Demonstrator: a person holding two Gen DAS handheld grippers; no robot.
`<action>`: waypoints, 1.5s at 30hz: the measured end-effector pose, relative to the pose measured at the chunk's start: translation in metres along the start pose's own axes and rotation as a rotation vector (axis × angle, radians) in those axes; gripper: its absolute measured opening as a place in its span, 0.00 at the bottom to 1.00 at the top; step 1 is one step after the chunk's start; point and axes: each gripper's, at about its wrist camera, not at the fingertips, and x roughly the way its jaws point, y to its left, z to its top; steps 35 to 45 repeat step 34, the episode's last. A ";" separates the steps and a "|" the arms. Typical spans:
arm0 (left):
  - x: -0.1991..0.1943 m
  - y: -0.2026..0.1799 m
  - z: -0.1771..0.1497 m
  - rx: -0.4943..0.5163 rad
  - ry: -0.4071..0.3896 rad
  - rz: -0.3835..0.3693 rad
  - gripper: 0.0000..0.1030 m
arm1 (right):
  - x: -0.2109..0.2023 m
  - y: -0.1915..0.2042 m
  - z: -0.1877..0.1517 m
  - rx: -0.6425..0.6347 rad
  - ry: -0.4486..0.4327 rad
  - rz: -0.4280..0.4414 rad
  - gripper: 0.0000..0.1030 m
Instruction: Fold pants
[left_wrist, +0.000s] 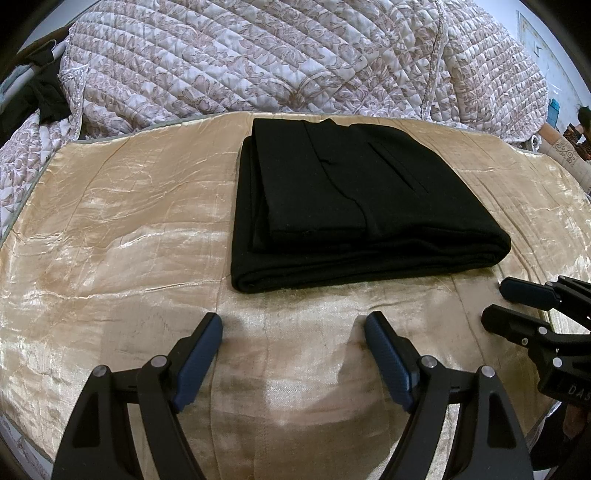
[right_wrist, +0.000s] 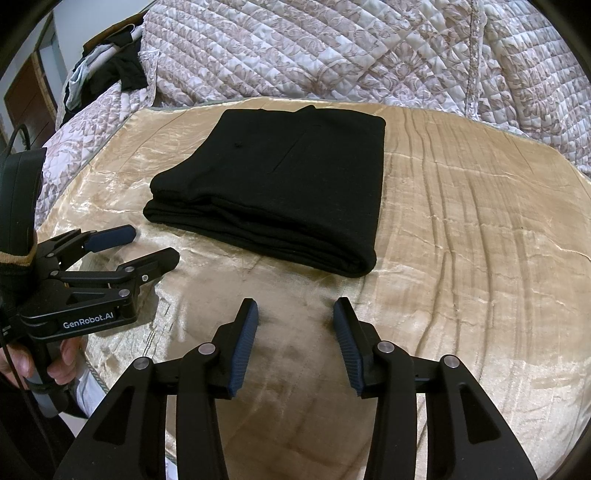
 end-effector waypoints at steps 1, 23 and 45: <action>0.000 0.000 0.000 0.001 0.000 0.000 0.80 | 0.000 0.000 0.000 0.000 0.000 0.000 0.43; 0.000 0.000 0.001 0.003 0.000 0.001 0.80 | 0.000 0.001 0.000 0.001 -0.001 -0.003 0.43; 0.001 0.002 0.000 0.010 -0.011 0.009 0.80 | 0.001 0.001 0.001 -0.003 -0.002 -0.005 0.43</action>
